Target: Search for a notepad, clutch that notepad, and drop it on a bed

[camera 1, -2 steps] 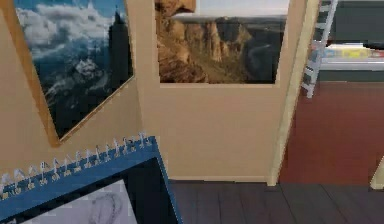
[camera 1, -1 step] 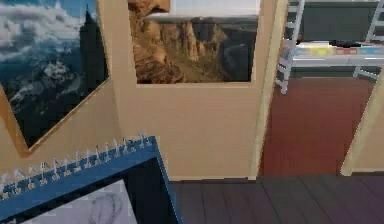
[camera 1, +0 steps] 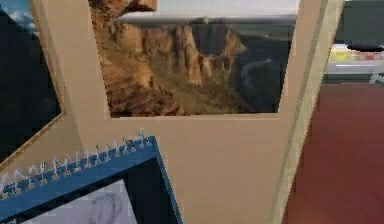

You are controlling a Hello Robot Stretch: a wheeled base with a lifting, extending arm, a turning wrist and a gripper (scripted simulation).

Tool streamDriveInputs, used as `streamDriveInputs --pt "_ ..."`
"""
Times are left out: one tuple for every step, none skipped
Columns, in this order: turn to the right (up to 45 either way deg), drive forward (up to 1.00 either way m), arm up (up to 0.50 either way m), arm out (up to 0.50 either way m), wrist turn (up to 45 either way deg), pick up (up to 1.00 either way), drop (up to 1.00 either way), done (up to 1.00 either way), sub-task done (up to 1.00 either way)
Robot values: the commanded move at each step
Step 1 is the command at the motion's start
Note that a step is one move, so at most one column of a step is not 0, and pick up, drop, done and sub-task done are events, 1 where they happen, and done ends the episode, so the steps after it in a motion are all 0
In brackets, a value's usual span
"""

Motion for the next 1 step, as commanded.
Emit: streamDriveInputs --pt "45.0 0.0 0.0 0.0 0.0 0.0 0.0 0.0 0.0"
